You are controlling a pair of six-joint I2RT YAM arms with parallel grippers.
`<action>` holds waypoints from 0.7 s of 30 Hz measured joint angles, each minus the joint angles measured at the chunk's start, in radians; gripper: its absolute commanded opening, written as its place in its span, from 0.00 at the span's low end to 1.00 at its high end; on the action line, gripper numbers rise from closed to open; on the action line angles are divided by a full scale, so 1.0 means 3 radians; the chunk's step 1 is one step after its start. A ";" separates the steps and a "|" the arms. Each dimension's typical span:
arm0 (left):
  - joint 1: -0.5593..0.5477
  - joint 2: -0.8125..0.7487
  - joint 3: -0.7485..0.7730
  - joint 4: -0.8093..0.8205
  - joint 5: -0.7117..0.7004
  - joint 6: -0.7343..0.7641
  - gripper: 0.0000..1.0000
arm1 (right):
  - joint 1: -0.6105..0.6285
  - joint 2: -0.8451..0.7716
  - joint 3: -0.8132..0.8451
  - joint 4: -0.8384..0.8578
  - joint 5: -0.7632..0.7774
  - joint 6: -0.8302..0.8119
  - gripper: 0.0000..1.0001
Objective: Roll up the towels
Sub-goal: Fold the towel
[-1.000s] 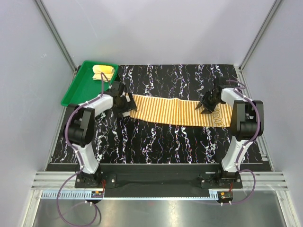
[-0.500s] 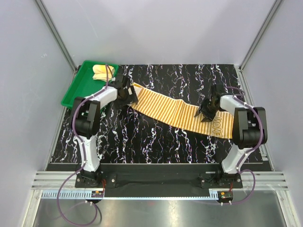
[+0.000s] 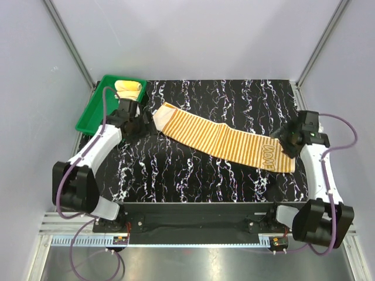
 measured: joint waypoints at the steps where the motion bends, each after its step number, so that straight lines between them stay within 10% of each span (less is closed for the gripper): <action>1: -0.0003 -0.0099 0.0048 -0.0033 0.0036 0.0062 0.99 | -0.0106 -0.0094 -0.0080 -0.0056 0.0014 0.0060 0.77; 21: -0.0008 -0.0835 -0.0554 -0.0090 0.0566 0.0532 0.99 | -0.1241 0.0314 -0.0721 -0.0095 0.0249 0.0460 0.70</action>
